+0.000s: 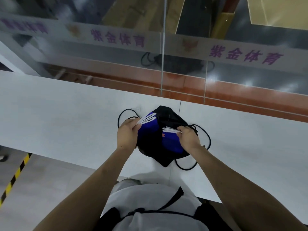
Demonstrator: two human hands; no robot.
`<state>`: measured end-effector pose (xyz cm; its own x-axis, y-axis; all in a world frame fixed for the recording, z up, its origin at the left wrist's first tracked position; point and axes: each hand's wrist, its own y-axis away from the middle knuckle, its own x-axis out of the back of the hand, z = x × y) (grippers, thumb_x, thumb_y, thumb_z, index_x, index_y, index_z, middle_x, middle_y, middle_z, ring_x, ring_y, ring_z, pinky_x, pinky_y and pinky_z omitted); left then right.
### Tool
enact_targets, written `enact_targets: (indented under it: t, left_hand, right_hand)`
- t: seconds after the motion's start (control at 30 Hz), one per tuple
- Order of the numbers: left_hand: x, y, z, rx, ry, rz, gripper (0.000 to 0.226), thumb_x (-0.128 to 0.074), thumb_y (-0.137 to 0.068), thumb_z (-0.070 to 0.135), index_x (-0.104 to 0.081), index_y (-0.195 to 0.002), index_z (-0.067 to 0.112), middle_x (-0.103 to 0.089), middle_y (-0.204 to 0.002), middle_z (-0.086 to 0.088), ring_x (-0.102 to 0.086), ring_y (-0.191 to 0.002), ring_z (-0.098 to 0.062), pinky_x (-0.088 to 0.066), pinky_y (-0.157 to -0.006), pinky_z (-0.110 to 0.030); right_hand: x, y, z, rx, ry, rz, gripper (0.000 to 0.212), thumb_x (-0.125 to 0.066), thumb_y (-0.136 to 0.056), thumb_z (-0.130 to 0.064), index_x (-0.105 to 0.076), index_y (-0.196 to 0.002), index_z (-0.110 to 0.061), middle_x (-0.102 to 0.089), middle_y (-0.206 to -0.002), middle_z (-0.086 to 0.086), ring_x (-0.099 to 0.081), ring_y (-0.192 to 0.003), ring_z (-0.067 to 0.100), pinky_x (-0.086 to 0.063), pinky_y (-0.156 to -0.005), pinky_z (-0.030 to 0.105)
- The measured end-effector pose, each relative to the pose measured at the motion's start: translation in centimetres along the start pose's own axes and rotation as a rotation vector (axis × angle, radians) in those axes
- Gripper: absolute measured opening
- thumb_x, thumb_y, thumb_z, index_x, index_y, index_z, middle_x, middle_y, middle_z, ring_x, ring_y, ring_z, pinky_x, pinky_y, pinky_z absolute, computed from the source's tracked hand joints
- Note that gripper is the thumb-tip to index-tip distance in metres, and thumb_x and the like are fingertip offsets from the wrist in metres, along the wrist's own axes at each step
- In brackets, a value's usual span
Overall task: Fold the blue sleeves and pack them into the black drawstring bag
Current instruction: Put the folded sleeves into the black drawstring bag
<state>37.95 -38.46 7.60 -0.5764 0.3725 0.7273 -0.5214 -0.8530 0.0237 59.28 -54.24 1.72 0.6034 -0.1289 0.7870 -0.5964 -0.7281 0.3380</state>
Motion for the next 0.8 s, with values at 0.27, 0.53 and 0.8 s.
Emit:
enact_targets:
  t: [0.27,0.53,0.8]
  left_hand:
    - [-0.9,0.0,-0.2,0.002,0.189,-0.107,0.03,-0.056,-0.101,0.013,-0.068,-0.129,0.017,-0.066,-0.12,0.006,-0.06,-0.111,-0.009,-0.042,-0.086,-0.001]
    - [-2.5,-0.8,-0.3,-0.045,0.269,-0.287,0.029,-0.057,-0.102,0.016,-0.068,-0.128,0.022,-0.064,-0.119,0.008,-0.058,-0.114,-0.008,-0.052,-0.096,-0.023]
    - [-3.2,-1.9,-0.4,-0.023,0.334,-0.392,0.025,-0.057,-0.102,0.023,-0.066,-0.124,0.031,-0.065,-0.121,0.013,-0.058,-0.113,0.0,-0.047,-0.085,-0.01]
  right_hand:
    - [-0.1,0.8,-1.1,0.063,-0.127,0.045,0.054,-0.059,-0.1,-0.011,-0.047,-0.151,-0.018,-0.053,-0.149,0.007,-0.049,-0.137,0.025,-0.041,-0.114,0.035]
    - [0.7,2.2,-2.7,0.111,-0.519,-0.084,0.043,-0.064,-0.099,-0.021,-0.056,-0.13,-0.05,-0.066,-0.119,-0.031,-0.06,-0.115,-0.008,-0.048,-0.095,0.011]
    - [0.3,2.4,-3.4,0.036,-0.526,-0.015,0.045,-0.067,-0.098,-0.031,-0.054,-0.139,-0.019,-0.059,-0.134,-0.003,-0.058,-0.122,0.012,-0.052,-0.104,0.035]
